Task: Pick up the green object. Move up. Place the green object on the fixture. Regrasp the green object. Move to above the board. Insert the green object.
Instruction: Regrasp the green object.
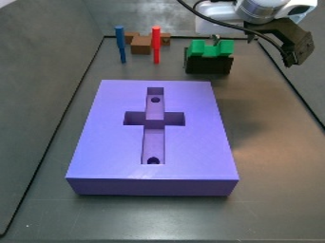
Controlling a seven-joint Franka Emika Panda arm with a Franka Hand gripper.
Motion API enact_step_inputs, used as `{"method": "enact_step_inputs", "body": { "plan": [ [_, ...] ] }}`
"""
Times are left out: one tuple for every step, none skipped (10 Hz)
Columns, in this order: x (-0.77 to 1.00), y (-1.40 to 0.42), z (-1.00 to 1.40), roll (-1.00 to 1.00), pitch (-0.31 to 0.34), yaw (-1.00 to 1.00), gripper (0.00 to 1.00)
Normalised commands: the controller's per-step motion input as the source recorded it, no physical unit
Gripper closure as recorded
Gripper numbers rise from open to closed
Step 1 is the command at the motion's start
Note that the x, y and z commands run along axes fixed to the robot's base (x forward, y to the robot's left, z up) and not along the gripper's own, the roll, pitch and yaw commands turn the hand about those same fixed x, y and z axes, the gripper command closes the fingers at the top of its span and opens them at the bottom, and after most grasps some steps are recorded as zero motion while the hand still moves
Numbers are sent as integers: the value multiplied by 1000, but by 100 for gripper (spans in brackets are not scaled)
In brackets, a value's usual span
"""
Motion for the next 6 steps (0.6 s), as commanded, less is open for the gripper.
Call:
{"method": "enact_step_inputs", "body": {
  "plan": [
    [0, 0, 0, -20, 0, 0, 0],
    [77, -140, -71, 234, 0, 0, 0],
    [23, -237, -146, 760, 211, 0, 0],
    [111, -231, -197, 869, 497, 0, 0],
    [120, -117, -309, 634, 380, 0, 0],
    [0, 0, -374, 246, 106, 0, 0]
  ]
}}
